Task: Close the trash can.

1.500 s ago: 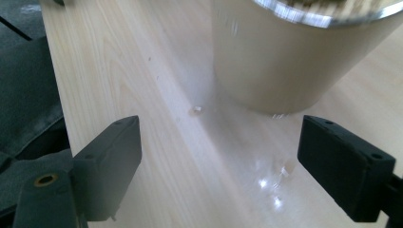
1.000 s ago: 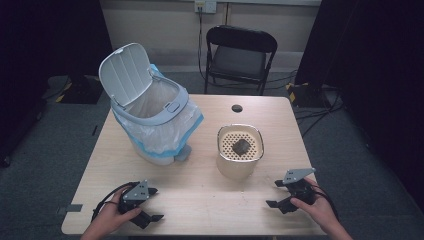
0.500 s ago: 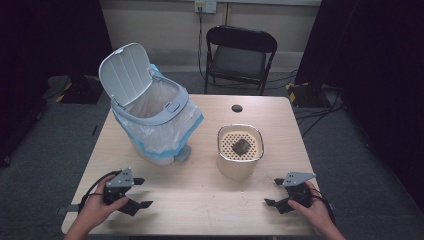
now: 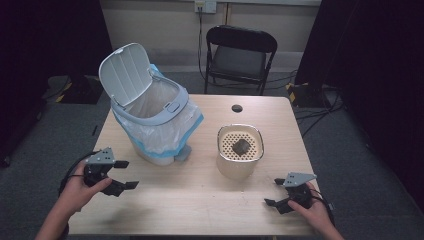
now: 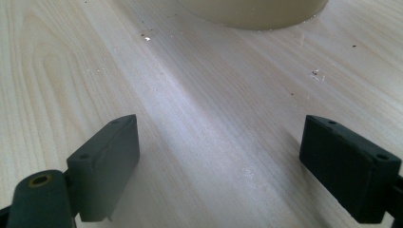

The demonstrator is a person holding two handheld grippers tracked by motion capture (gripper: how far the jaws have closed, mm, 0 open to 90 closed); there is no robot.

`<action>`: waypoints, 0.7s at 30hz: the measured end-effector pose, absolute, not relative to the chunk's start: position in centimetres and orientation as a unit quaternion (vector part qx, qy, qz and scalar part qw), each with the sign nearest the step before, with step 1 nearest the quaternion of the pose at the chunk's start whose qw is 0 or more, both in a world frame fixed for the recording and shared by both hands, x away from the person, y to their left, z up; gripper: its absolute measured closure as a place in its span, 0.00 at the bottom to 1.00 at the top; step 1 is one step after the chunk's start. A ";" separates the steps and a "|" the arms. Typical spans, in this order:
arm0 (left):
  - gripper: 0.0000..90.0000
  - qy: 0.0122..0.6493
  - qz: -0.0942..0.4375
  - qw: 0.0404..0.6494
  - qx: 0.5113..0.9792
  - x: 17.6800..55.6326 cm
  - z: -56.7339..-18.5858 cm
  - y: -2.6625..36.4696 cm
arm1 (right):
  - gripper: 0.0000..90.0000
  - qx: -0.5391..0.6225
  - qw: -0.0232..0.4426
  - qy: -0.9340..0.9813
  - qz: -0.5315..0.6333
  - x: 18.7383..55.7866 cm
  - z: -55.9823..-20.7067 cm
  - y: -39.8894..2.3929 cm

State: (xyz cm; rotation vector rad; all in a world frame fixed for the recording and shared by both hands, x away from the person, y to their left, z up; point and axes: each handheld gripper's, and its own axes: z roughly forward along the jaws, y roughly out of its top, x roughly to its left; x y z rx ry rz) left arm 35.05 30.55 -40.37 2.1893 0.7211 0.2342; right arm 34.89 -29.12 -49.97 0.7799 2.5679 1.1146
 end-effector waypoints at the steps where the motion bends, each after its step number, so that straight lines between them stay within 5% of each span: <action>1: 0.18 0.289 0.092 0.400 0.865 35.2 -40.1 30.7 | 0.14 0.266 0.118 0.878 0.381 34.9 -50.0 -29.1; 21: 0.18 0.329 0.137 0.418 0.836 39.6 -29.8 35.4 | 0.14 0.267 0.118 0.877 0.381 34.9 -50.0 -29.1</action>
